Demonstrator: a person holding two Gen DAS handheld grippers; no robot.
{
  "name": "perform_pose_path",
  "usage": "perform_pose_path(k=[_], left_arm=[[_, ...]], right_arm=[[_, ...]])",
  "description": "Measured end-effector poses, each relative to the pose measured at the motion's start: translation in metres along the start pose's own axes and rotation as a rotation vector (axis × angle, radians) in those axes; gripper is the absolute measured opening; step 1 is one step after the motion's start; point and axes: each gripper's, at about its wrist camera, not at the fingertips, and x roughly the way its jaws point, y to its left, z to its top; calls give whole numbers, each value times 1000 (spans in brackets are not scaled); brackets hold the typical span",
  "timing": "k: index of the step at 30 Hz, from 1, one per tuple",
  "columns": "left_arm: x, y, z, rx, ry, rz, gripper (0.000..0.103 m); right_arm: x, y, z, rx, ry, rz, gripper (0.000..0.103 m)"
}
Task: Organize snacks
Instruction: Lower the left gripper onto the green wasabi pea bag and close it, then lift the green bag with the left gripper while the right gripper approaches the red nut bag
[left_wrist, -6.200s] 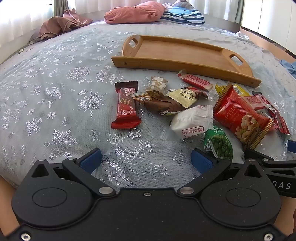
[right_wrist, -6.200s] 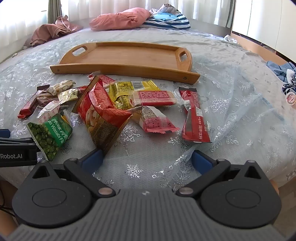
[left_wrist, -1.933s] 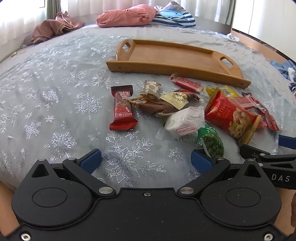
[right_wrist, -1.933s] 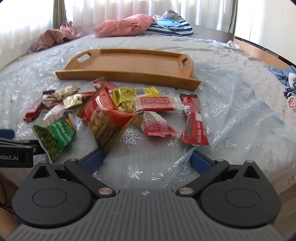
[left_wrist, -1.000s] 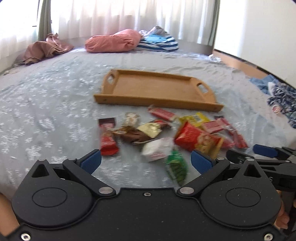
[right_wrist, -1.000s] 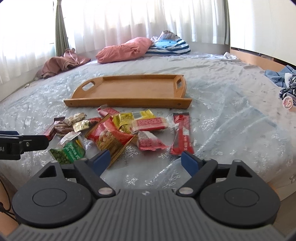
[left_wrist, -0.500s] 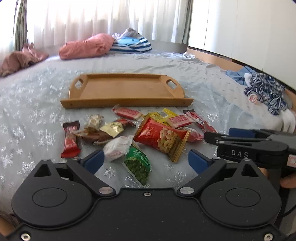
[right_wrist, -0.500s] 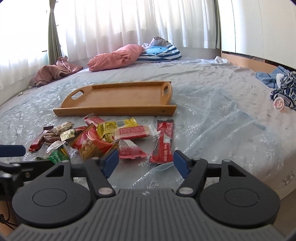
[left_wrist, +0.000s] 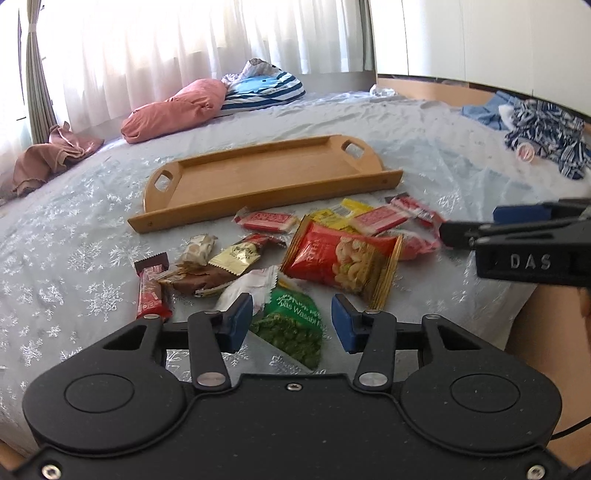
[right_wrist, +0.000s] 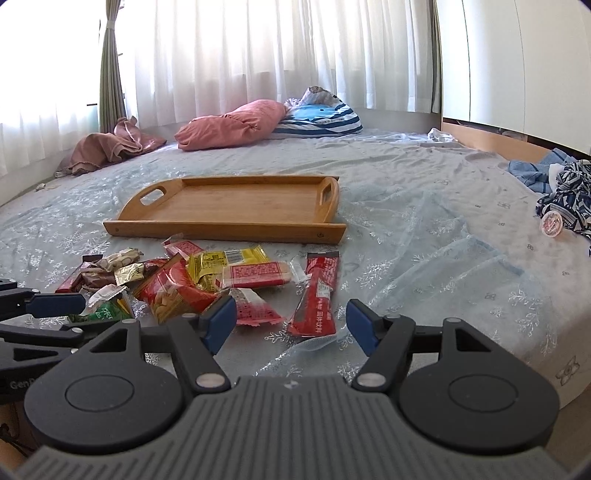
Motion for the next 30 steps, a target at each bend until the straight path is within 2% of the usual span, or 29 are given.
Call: perform_pose_path(k=[5,11,14,26,30], left_arm=[[10,0,-4,7,30,-5,48],[22,6,-3,-69,57,-54,47],[20,8,-1,-99,47,-59,41],[-1,27,1,-197,2,-61,38],[-11,42,4,-303,-45,-101,38]], right_arm=[[1,4,0,-10,-7,-9,89],[1,8,3,-23,-16,-20,92],[-1,9,4,-30,-21,-18,93],[4,25,-3,-99,-12,5,97],[6,37,-8,-170,-25,-14,97]])
